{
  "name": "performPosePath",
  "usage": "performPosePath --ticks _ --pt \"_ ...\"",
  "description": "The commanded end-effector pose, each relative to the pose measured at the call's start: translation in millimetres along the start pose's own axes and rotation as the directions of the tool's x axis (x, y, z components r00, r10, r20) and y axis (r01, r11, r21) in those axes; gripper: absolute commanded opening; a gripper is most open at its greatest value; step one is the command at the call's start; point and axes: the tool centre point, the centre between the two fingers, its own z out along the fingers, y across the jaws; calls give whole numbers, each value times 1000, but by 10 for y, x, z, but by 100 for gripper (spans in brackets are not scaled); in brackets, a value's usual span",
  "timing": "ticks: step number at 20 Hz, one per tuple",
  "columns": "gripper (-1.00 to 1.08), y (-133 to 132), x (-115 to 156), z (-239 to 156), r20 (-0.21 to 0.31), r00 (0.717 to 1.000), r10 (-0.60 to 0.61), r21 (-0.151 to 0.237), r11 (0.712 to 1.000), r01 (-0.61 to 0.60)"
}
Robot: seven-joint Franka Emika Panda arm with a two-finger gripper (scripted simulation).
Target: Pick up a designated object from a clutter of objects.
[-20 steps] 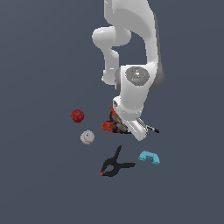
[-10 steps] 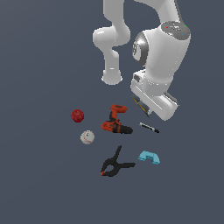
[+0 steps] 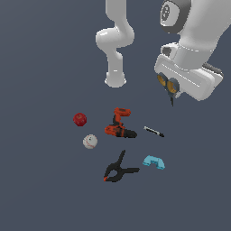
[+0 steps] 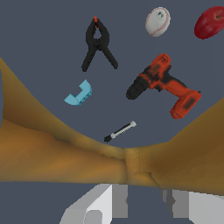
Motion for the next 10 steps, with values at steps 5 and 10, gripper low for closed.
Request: performPosePath --ticks 5,10 --pt "-100 -62 -258 -333 1 1000 1 0 1000 -1" --pt "-100 -93 -332 -429 2 1000 1 0 1000 -1"
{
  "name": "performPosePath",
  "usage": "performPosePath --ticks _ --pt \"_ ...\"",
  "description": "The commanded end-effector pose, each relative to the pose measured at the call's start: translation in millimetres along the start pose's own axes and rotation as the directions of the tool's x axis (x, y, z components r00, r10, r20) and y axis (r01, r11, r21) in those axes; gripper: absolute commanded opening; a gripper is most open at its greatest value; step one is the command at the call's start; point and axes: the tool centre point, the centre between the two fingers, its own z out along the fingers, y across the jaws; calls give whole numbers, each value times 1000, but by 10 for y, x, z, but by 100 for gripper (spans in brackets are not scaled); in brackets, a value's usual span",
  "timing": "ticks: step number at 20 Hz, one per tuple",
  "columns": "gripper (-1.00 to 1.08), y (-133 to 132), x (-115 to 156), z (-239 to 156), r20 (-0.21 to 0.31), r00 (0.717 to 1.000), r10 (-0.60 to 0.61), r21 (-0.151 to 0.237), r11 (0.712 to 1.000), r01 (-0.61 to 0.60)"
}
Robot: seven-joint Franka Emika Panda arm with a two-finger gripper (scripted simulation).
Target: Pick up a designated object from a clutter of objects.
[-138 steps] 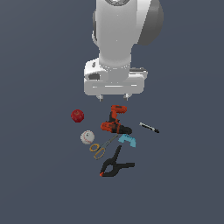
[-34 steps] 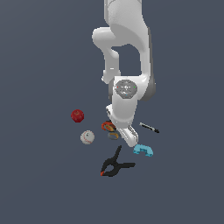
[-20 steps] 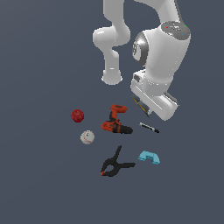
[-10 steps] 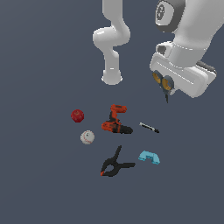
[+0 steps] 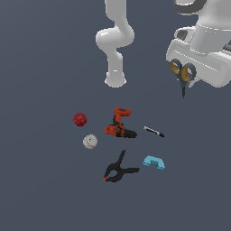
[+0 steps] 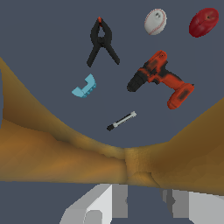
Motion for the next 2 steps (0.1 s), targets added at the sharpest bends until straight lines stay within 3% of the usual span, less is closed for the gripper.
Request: performPosePath --ticks 1,2 --pt "-100 -11 -20 -30 0 1000 1 0 1000 -1" --pt "-100 -12 -21 -32 0 1000 1 0 1000 -1"
